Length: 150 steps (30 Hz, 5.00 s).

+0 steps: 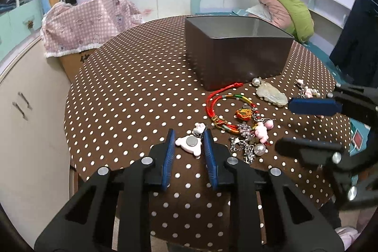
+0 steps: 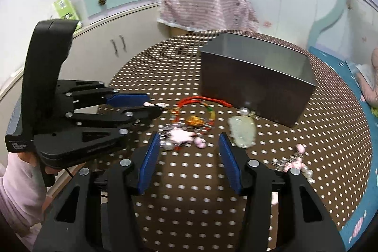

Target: Organize jewelry

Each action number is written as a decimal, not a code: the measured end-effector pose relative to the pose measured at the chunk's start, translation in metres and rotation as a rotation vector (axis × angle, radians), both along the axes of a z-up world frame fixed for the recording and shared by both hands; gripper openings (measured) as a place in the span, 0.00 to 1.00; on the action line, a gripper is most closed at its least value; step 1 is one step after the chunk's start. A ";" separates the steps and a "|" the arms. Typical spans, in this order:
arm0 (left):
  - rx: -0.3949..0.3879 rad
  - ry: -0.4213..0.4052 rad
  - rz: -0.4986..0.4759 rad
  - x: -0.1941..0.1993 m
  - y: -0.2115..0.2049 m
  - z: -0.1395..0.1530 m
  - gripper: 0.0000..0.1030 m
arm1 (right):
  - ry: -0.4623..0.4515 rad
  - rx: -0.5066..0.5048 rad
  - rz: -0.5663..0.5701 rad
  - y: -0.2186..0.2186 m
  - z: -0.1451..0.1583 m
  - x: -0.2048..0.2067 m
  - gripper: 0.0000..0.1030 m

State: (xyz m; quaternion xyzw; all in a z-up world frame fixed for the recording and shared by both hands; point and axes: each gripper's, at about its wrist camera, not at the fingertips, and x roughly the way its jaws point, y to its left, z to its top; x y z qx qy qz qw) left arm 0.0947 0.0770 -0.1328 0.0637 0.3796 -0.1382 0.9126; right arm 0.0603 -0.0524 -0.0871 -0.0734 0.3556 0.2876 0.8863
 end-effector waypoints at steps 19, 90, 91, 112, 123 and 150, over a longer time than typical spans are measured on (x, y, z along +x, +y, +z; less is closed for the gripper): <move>-0.069 -0.064 0.009 -0.025 0.001 0.008 0.23 | 0.057 -0.012 -0.035 0.001 -0.014 0.015 0.05; -0.095 -0.252 -0.072 0.051 -0.071 0.083 0.48 | -0.109 0.079 -0.183 -0.063 0.060 0.077 0.28; -0.098 -0.248 -0.070 0.052 -0.069 0.083 0.48 | -0.102 0.086 -0.186 -0.065 0.060 0.078 0.28; -0.084 -0.217 -0.026 0.025 -0.036 0.069 0.48 | -0.077 0.089 -0.206 -0.066 0.053 0.057 0.33; -0.056 -0.148 -0.019 -0.005 -0.020 0.043 0.48 | -0.046 0.089 -0.193 -0.063 0.037 0.036 0.44; -0.088 -0.039 -0.129 -0.038 -0.046 0.006 0.24 | 0.048 0.109 -0.197 -0.068 0.008 0.009 0.45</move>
